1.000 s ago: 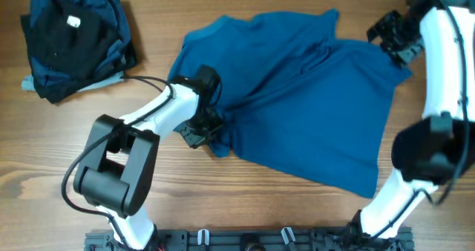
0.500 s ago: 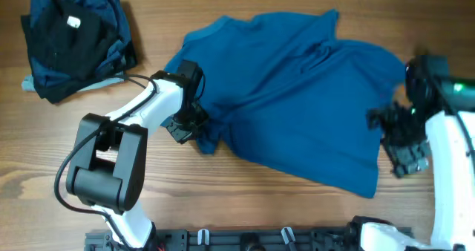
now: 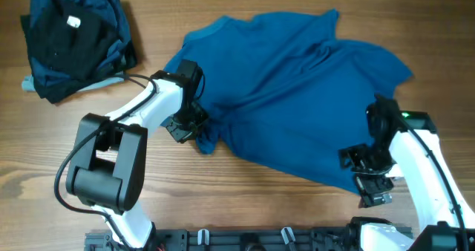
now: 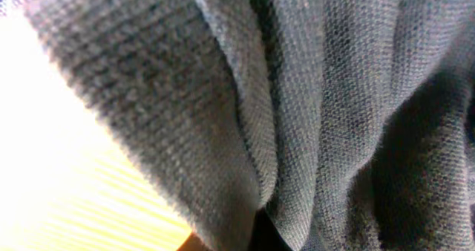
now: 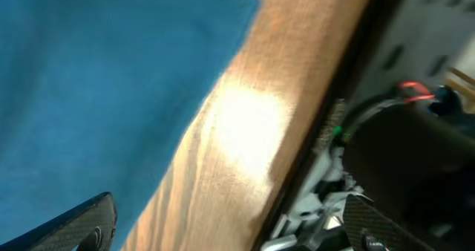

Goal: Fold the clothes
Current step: 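Grasp the right side hem of the shirt with the right gripper, then lift the shirt with both grippers and stretch it upward across the table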

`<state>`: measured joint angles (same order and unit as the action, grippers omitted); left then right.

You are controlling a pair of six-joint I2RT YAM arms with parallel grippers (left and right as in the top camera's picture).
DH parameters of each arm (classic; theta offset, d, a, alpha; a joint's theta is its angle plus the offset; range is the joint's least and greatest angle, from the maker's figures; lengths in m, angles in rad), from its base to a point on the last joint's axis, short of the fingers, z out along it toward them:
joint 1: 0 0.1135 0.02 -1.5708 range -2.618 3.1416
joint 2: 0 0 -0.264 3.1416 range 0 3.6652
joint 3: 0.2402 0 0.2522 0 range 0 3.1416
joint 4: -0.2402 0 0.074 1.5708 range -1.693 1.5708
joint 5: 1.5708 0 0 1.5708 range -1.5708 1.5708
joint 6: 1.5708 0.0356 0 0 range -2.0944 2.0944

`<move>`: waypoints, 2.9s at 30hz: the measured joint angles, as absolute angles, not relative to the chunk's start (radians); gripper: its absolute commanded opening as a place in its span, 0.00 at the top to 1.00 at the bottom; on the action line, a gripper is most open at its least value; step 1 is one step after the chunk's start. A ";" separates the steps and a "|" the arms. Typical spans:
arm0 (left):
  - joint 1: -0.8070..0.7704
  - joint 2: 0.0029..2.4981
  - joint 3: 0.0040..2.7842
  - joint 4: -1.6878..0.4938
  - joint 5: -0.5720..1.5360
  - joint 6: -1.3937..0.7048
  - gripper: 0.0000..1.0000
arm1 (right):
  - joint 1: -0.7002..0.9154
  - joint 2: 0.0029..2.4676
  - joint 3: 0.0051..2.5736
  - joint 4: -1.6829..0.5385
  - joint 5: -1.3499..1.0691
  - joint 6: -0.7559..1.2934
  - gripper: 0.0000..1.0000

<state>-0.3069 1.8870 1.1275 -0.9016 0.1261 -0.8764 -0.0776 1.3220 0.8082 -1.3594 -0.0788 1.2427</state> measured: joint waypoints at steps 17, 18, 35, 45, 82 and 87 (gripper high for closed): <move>-0.307 1.887 1.127 -0.902 0.124 -0.876 0.91 | -0.055 1.321 0.596 -0.991 -0.112 1.267 0.01; -0.307 1.887 1.127 -0.902 0.123 -0.877 0.91 | -0.055 1.321 0.587 -0.974 -0.112 1.262 0.00; -0.307 1.887 1.127 -0.902 0.124 -0.876 0.92 | -0.055 1.303 0.519 -0.833 -0.126 1.229 0.44; -0.307 1.885 1.127 -0.905 0.123 -0.873 0.96 | -0.055 1.303 0.517 -0.905 -0.119 1.261 0.96; -0.305 1.073 1.905 -1.065 -0.082 -0.693 0.96 | -0.055 1.312 2.313 -1.541 0.087 0.728 0.96; -0.305 1.171 1.912 -0.944 -0.120 -0.683 0.96 | -0.055 1.388 2.326 -1.403 0.086 0.732 0.96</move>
<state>-0.3054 1.1713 1.9121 -0.9440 -0.1196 -0.6830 -0.0547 1.3880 2.3260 -1.4029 0.0864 0.7322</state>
